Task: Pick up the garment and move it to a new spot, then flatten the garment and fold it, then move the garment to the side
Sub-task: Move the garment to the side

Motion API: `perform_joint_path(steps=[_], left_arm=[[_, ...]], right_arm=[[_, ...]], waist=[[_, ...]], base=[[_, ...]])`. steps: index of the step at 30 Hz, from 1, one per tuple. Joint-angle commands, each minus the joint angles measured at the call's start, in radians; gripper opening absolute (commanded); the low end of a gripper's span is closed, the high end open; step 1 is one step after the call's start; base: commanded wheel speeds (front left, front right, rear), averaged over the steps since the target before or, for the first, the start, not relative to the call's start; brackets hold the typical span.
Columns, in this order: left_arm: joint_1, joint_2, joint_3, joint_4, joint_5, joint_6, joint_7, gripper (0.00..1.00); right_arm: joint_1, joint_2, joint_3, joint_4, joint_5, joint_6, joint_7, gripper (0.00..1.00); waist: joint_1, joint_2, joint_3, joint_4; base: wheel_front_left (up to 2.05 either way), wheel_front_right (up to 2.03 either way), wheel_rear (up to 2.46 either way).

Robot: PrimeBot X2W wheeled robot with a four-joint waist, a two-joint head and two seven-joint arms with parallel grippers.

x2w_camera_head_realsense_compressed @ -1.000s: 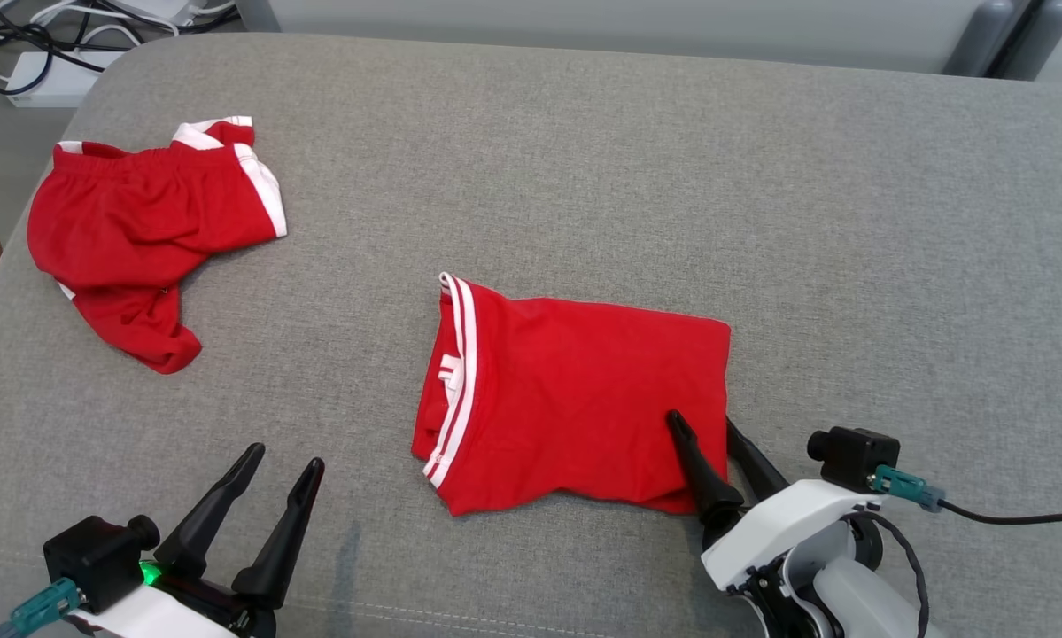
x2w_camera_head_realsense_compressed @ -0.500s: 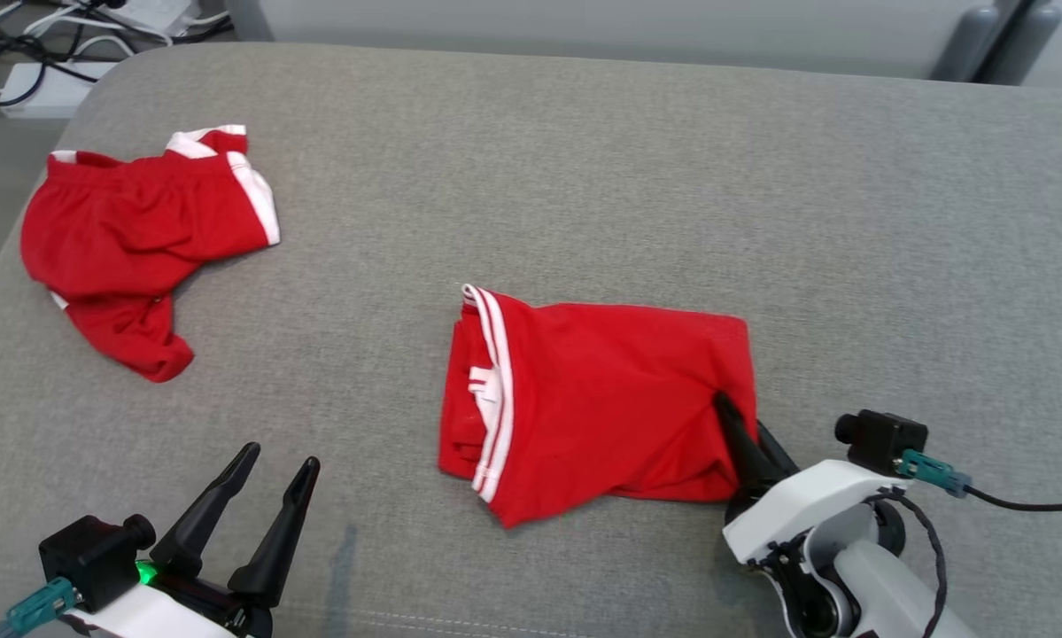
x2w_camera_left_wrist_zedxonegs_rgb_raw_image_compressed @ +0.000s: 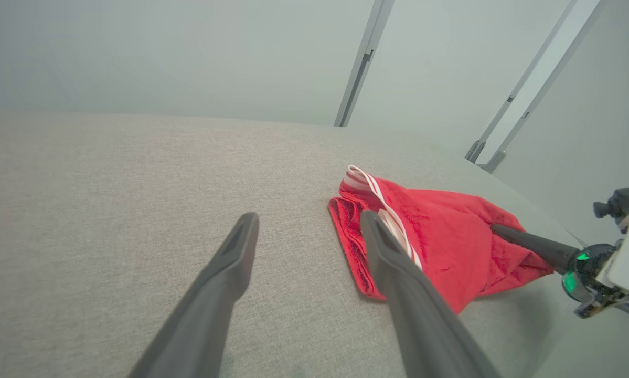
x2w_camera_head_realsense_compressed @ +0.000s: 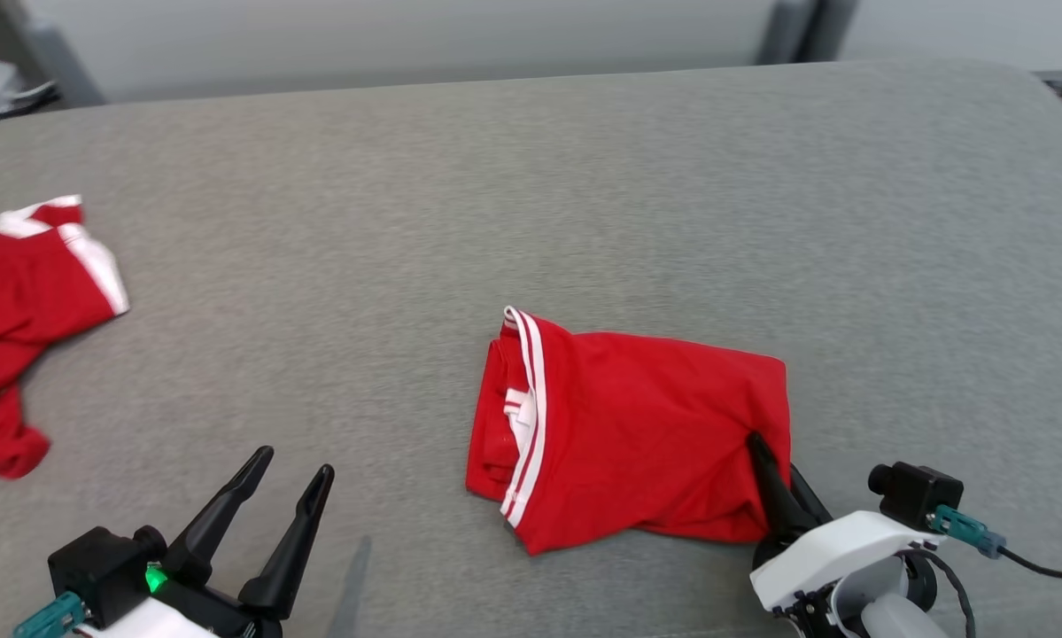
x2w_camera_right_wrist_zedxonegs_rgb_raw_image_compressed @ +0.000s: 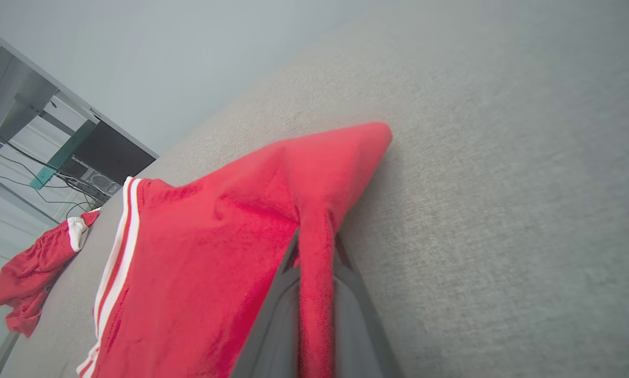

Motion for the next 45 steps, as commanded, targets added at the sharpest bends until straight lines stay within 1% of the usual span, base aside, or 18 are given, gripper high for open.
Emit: perform_joint_path(steps=[1,7,11,15,18,23,24,30,34,37,41,45], left_arm=[[-0.019,0.027,0.048,-0.028,0.014,0.000,-0.006,1.00],[0.015,0.027,0.071,-0.062,0.036,0.000,-0.006,1.00],[0.039,0.038,0.089,-0.092,0.037,0.000,-0.006,1.00],[0.066,0.071,0.114,-0.142,0.040,0.000,-0.006,1.00],[0.081,0.105,0.130,-0.188,0.038,0.000,-0.006,1.00],[0.103,0.157,0.155,-0.256,0.030,0.000,-0.006,1.00],[0.103,0.157,0.155,-0.256,0.030,0.000,-0.006,1.00],[0.121,0.201,0.176,-0.312,0.021,0.000,-0.006,1.00],[0.118,0.213,0.180,-0.346,0.015,0.000,-0.006,1.00],[0.113,0.216,0.186,-0.371,0.011,0.000,-0.006,1.00],[0.113,0.228,0.184,-0.393,0.011,0.000,-0.006,1.00],[0.112,0.242,0.187,-0.408,0.010,0.000,-0.006,1.00]], right_arm=[[0.014,0.004,0.005,-0.037,-0.016,0.000,-0.004,0.00],[0.068,0.004,-0.022,-0.126,-0.043,0.000,0.019,0.00],[0.072,0.004,-0.043,-0.160,-0.099,0.000,0.036,0.00],[0.035,0.004,-0.093,-0.194,-0.185,0.000,0.049,0.00],[-0.005,0.004,-0.158,-0.219,-0.259,0.000,0.072,0.00],[-0.063,0.004,-0.309,-0.255,-0.398,0.000,0.133,0.00],[-0.063,0.004,-0.309,-0.255,-0.398,0.000,0.133,0.00],[-0.104,0.004,-0.505,-0.329,-0.531,0.000,0.209,0.00],[-0.112,0.004,-0.622,-0.384,-0.612,0.000,0.268,0.00],[-0.107,0.004,-0.687,-0.438,-0.670,0.000,0.316,0.00],[-0.109,0.004,-0.772,-0.497,-0.715,0.000,0.365,0.00],[-0.128,0.004,-0.843,-0.529,-0.752,0.000,0.401,0.00]], waist=[[0.0000,0.0000,-0.006,-0.062],[0.0000,0.0000,0.011,-0.176],[0.0000,0.0000,0.039,-0.213],[0.0000,0.0000,0.085,-0.225],[0.0000,0.0000,0.122,-0.216],[0.0000,0.0000,0.173,-0.187],[0.0000,0.0000,0.173,-0.187],[0.0000,0.0000,0.215,-0.146],[0.0000,0.0000,0.228,-0.119],[0.0000,0.0000,0.240,-0.100],[0.0000,0.0000,0.253,-0.082],[0.0000,0.0000,0.268,-0.066]], base=[[0.00,0.00,0.00],[0.00,0.00,0.00],[0.00,0.00,0.00],[0.00,0.00,0.00],[0.00,0.00,0.00],[0.00,0.00,0.00],[0.00,0.00,0.00],[0.00,0.00,0.00],[0.00,0.00,0.00],[0.00,0.00,0.00],[0.00,0.00,0.00],[0.00,0.00,0.00]])
